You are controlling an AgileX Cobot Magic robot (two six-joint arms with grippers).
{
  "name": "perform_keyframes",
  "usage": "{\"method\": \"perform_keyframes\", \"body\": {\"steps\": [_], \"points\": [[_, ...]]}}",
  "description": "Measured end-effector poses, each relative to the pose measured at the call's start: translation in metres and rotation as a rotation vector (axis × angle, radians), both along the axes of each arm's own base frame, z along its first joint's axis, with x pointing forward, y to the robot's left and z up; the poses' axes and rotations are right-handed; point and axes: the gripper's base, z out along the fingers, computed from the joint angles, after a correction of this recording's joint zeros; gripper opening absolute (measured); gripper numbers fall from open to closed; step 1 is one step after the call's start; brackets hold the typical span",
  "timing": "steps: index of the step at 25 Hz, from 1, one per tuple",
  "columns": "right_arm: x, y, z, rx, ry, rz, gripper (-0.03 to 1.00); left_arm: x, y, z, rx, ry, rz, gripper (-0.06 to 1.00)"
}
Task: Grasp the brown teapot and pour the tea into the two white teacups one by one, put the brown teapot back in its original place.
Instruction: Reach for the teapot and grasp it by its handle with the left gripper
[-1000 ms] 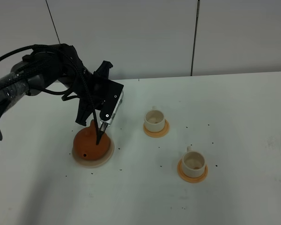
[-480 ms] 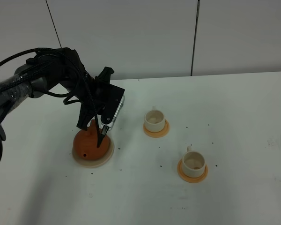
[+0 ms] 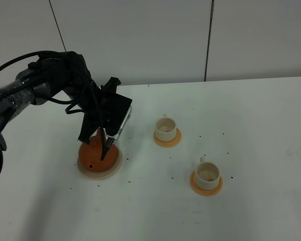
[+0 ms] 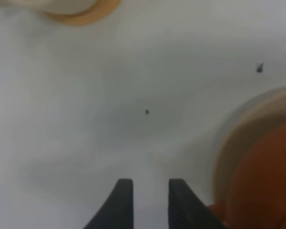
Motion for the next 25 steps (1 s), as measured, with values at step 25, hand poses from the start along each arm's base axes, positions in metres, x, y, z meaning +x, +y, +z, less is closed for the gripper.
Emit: {"method": "perform_keyframes", "body": {"steps": [25], "points": [[0.000,0.000,0.000,0.000,0.000,0.000,0.11,-0.001,0.017,-0.002,0.055,0.058,0.058,0.25]]}}
